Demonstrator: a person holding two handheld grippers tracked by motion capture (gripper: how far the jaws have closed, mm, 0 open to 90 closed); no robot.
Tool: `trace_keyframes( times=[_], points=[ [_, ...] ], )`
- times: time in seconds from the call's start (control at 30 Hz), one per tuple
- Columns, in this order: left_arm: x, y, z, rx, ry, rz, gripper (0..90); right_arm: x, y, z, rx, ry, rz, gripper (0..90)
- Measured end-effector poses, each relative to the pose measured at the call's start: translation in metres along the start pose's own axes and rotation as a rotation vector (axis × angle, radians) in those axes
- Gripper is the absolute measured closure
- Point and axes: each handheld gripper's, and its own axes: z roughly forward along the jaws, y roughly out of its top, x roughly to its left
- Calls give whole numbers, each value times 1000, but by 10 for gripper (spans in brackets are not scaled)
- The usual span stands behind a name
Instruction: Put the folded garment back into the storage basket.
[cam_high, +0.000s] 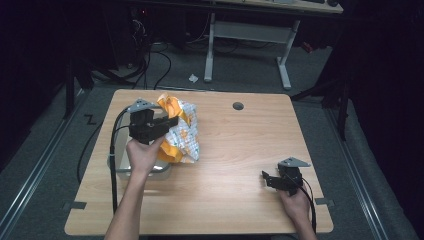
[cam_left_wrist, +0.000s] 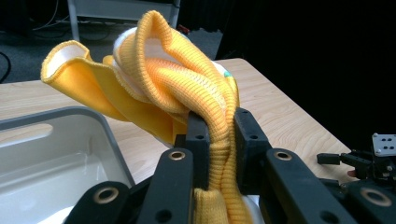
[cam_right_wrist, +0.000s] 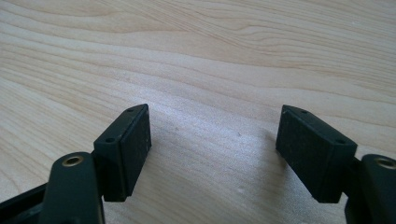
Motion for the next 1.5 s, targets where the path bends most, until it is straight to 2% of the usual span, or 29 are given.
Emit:
trace_keyframes(
  times=[0.93,1.5],
  points=[
    [28,1,-29,-4,59,-16,788,0,0,0,2,0,0,267],
    [45,-5,-29,22,86,-36,788,0,0,0,2,0,1,267]
  ],
)
